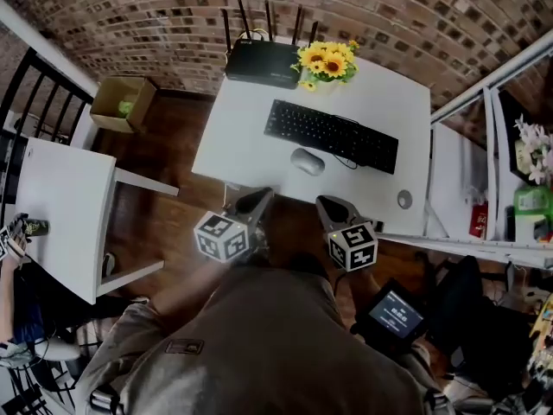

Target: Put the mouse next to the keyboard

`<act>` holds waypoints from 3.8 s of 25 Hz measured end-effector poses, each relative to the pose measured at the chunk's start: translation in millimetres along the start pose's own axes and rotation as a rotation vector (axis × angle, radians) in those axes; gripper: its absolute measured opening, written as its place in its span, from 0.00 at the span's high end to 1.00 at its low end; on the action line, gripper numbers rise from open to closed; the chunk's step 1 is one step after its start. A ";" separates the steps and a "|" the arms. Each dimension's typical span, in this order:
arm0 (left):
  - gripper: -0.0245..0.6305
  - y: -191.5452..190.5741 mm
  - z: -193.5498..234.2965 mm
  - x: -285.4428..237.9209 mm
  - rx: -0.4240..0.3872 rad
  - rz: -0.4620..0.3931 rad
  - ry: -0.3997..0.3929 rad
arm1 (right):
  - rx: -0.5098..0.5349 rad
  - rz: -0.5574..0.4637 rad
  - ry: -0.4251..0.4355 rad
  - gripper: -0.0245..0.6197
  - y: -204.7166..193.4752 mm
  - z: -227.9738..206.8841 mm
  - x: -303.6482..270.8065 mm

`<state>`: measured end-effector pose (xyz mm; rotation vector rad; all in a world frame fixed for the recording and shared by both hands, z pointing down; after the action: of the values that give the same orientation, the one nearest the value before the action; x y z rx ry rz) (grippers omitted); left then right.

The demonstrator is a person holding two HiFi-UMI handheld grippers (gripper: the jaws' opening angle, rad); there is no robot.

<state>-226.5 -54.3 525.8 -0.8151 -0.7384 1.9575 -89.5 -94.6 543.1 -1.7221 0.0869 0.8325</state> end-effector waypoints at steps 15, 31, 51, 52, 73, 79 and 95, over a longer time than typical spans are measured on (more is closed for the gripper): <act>0.96 7.2 46.8 -52.1 0.031 0.070 0.072 | 0.226 0.201 0.150 0.78 6.4 -44.2 -86.7; 0.96 -14.8 68.9 -53.6 0.057 0.107 0.190 | 0.510 0.481 0.298 0.48 -32.7 -63.7 -156.8; 0.96 -11.4 68.2 -50.5 0.068 0.126 0.153 | 0.469 0.386 0.203 0.51 -19.3 -54.3 -146.9; 0.96 -12.0 66.9 -51.6 0.061 0.132 0.143 | 0.455 0.373 0.189 0.51 -17.4 -54.7 -143.5; 0.96 -16.4 -3.5 -91.1 -0.132 0.307 -0.268 | 0.111 0.286 -0.356 0.51 -23.0 -98.7 -4.8; 0.96 -21.4 -22.7 -113.8 -0.148 0.331 -0.297 | 0.063 0.268 -0.432 0.51 -33.4 -130.7 23.4; 0.96 -16.1 -72.2 -229.4 -0.189 0.329 -0.245 | -0.066 0.268 -0.510 0.52 -79.0 -293.8 67.4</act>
<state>-68.8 -234.5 552.7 -0.8605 -0.9962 2.3369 138.4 -300.8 594.6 -1.5278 -0.0571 1.4643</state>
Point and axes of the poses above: the fingertips, and each gripper's own axes: x backward along the fingers, z to its left, y out of its top, the point moved 2 cm from there along x, backward along the fingers, and after that the axes turned 7 degrees about x, right-handed, at the moved point
